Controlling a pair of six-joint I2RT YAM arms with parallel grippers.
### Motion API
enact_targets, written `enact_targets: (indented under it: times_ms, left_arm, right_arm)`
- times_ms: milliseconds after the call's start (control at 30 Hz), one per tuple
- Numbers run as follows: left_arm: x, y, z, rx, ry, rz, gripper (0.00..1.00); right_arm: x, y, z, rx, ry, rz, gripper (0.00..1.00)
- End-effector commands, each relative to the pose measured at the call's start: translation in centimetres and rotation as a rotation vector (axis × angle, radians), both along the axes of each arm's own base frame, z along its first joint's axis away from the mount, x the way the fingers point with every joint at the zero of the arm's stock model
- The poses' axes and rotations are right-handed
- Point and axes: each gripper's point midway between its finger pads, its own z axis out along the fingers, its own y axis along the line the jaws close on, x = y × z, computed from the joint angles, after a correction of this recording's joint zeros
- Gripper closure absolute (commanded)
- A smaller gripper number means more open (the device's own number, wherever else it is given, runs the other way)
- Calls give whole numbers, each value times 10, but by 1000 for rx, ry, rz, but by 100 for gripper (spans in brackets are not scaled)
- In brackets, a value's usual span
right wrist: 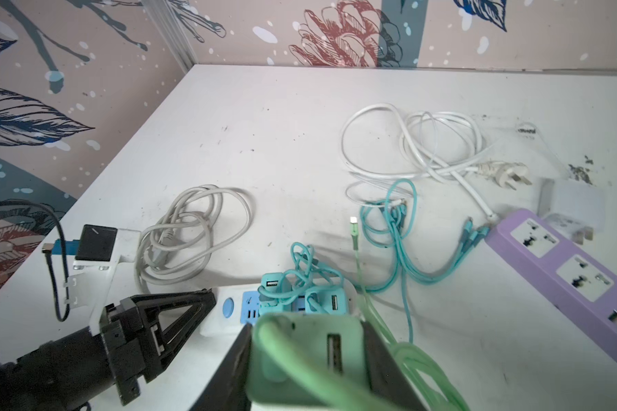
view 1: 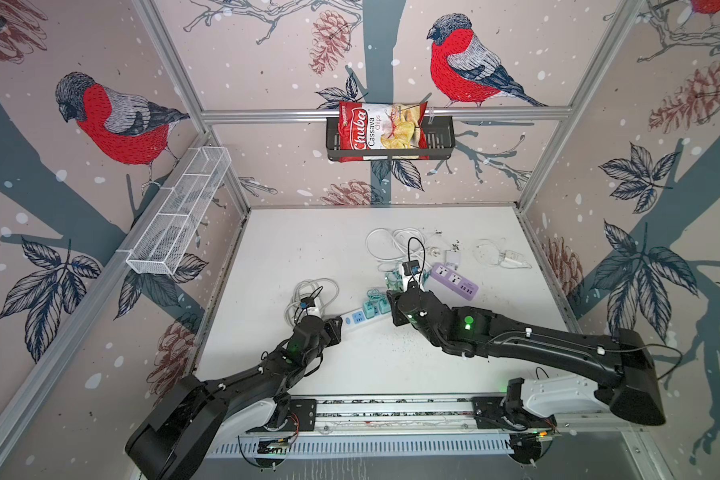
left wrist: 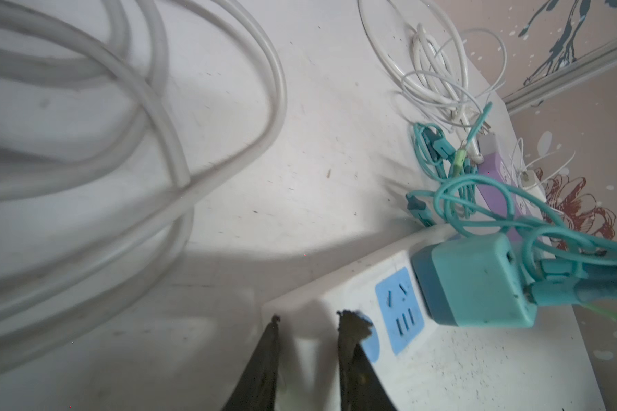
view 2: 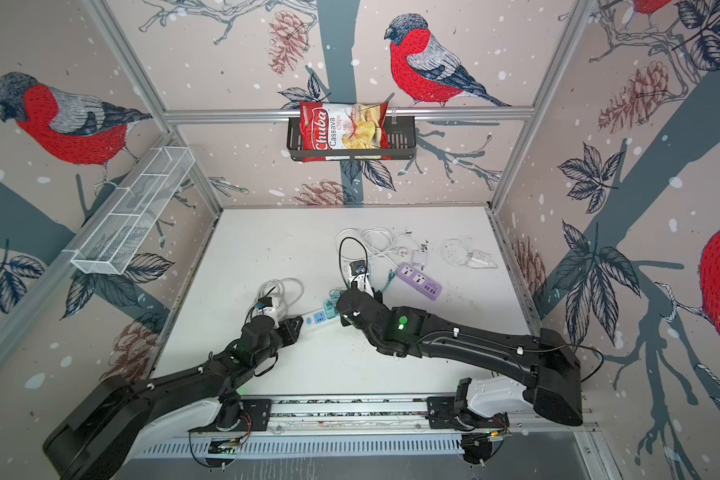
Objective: Insert the plug
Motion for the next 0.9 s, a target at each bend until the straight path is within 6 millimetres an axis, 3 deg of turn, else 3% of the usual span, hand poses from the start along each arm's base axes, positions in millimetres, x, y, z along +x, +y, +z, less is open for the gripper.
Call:
enact_targets:
  times_ms: [0,233,400,600,867]
  left_arm:
    - [7,-18,18,-48,-59,-22,72]
    - [4,-43,19,-48,-55,-66,74]
    - [5,-54,21,-35,-56,-93,75]
    - [5,-59,26,-39,-65,-101,75]
    - [5,-62,18,-20,-59,-109,76]
  right_arm:
    - [3,-17,-3,82,63,-59,86]
    - [-2,-59,-43,142,184,-150,86]
    - [-10,-73,-72,165,235,-177,86]
    - [-11,-76,-90,146,277,-175,85]
    - [5,-60,-107,151,301,-136,85]
